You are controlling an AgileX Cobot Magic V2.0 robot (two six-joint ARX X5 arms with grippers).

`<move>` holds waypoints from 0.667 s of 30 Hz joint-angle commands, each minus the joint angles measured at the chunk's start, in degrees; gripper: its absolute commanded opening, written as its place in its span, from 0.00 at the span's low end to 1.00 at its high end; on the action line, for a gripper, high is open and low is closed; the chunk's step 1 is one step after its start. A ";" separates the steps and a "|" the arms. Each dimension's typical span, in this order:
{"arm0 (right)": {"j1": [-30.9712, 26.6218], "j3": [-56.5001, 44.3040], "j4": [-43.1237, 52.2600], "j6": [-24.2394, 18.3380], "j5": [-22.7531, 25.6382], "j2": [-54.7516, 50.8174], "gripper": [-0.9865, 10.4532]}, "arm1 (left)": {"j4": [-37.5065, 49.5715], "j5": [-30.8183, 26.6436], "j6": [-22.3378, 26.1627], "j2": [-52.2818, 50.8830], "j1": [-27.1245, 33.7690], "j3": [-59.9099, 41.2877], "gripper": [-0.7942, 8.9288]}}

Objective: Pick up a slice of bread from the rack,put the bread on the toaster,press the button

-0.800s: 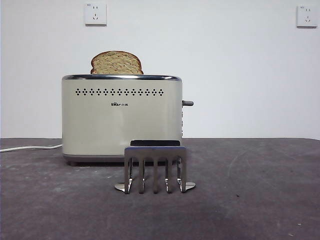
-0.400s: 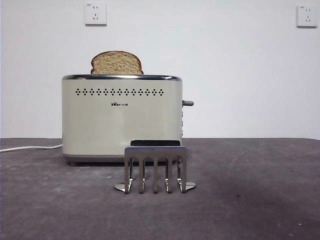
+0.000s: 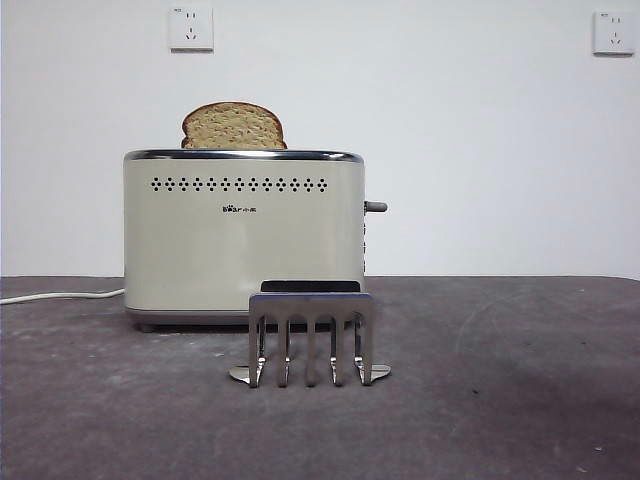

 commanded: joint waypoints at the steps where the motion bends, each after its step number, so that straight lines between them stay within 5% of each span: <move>1: 0.00 -0.59 -1.38 1.99 1.36 -0.22 0.09 | 0.07 -0.07 -0.57 -0.09 0.17 -0.81 0.08; 20: 0.04 -0.57 -1.11 2.60 1.55 -0.22 0.09 | 0.07 -0.07 -0.57 -0.09 0.17 -0.81 0.08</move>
